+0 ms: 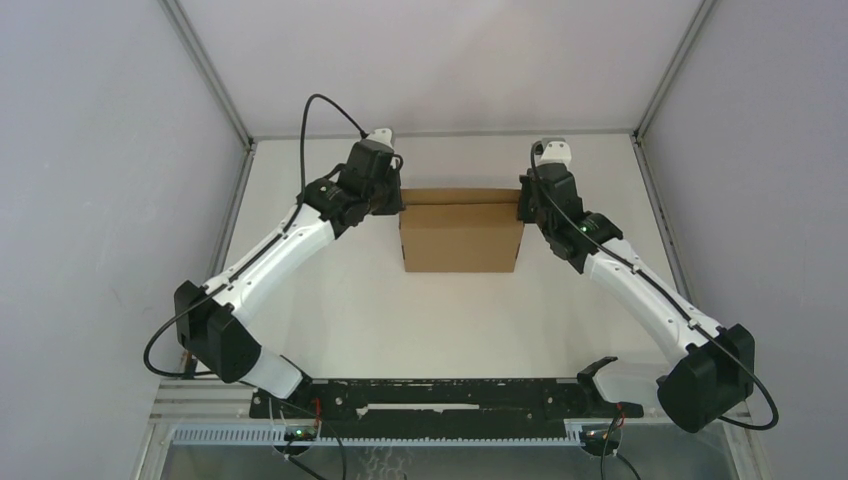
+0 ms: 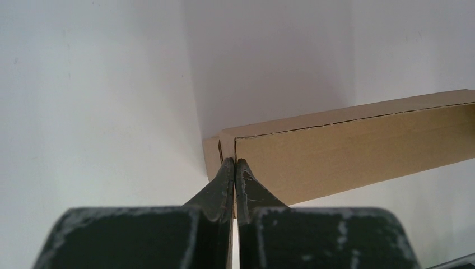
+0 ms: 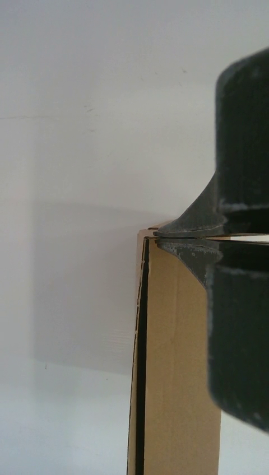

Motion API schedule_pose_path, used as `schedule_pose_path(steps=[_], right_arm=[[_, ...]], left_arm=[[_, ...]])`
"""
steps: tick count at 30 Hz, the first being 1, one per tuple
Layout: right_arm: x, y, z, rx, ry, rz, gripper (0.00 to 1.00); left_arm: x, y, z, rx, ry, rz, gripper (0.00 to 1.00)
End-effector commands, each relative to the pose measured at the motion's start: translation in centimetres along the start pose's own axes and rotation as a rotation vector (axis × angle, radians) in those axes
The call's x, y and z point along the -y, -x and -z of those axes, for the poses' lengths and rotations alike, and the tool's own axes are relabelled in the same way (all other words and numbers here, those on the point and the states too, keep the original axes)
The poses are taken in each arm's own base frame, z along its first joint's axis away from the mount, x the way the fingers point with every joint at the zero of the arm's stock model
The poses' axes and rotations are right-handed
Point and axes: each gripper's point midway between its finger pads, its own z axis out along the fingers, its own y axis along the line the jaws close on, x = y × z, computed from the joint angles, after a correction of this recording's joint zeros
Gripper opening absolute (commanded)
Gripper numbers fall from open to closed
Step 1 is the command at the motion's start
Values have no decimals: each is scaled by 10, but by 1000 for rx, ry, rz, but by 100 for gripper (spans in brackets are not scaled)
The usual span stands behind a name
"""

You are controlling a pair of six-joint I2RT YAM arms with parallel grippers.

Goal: Fold the paper box

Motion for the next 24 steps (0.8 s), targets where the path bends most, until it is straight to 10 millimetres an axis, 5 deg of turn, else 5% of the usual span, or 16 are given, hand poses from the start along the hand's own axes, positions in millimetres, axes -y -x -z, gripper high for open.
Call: schedule_pose_path(steps=[1,24], right_arm=[[-20,-47,1,-141,82,16,0],[-13,-60,2,-134,67,-2,0]], left_arm=[[32,-8,8,11,-125,5,1],[26,-30,14,89,-103,-20,1]])
